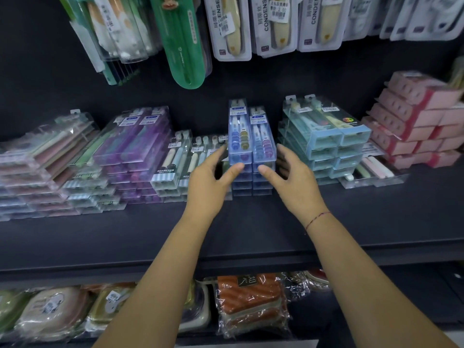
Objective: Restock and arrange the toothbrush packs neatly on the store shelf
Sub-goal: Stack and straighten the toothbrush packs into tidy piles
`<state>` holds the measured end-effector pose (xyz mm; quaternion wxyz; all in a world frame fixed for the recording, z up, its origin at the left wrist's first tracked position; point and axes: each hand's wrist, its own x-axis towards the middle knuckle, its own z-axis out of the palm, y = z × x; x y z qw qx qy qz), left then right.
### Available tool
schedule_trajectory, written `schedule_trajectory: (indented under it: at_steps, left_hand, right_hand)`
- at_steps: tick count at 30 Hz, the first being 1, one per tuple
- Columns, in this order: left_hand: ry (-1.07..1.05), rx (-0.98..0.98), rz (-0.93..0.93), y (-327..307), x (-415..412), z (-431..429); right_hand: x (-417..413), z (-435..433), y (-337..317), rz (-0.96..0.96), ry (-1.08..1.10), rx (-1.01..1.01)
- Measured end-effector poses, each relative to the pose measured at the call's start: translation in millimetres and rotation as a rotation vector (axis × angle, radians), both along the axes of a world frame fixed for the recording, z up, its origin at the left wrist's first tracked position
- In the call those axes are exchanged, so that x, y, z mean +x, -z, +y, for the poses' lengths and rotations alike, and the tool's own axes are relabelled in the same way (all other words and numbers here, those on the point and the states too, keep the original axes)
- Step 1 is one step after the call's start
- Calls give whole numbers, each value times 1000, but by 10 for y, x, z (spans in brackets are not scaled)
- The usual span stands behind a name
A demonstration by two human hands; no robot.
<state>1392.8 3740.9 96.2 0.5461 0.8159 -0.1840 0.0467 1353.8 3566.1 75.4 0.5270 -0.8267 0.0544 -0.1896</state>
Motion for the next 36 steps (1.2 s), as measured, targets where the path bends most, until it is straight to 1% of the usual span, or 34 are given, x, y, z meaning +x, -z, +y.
schedule_trajectory:
  at_steps: [3, 10, 12, 13, 15, 16, 17, 18, 20, 22, 24, 27, 31, 36]
  left_hand:
    - [-3, -36, -2, -29, 54, -35]
    - [-18, 19, 24, -58, 95, -32]
    - [-83, 64, -1, -77, 4, -44]
    - [-140, 76, -48, -88, -87, -57]
    - [-227, 59, -213, -92, -331, -117]
    - [-210, 48, -276, -77, -460, -174]
    - [-154, 53, -299, -42, -578, -249]
    - [-76, 77, -282, 3, -679, -338]
    - [86, 159, -157, 112, -816, -538]
    - [194, 239, -37, 234, -853, -741]
    - [229, 309, 59, 313, -830, -914]
    - [208, 322, 147, 327, -763, -1087]
    - [215, 359, 151, 310, -730, -1165]
    - [219, 409, 118, 319, -751, -1153]
  right_hand:
    - [35, 5, -13, -33, 16, 2]
    - [-52, 66, -78, -5, 22, -5]
    - [-177, 34, -162, -7, 20, 25]
    - [-269, -20, -217, -28, 42, 55]
    - [-513, -211, -316, -130, 154, 104]
    - [-629, -349, -327, -190, 237, 125]
    - [-728, -502, -310, -228, 323, 154]
    - [-798, -653, -268, -235, 396, 184]
    - [-887, -883, -149, -172, 454, 250]
    - [-909, -982, -19, -47, 409, 310]
    - [-900, -965, 71, 90, 298, 256]
    - [-853, -901, 109, 167, 199, 168]
    - [-803, -885, 121, 253, 152, 60]
    - [-732, -839, 145, 289, 195, 23]
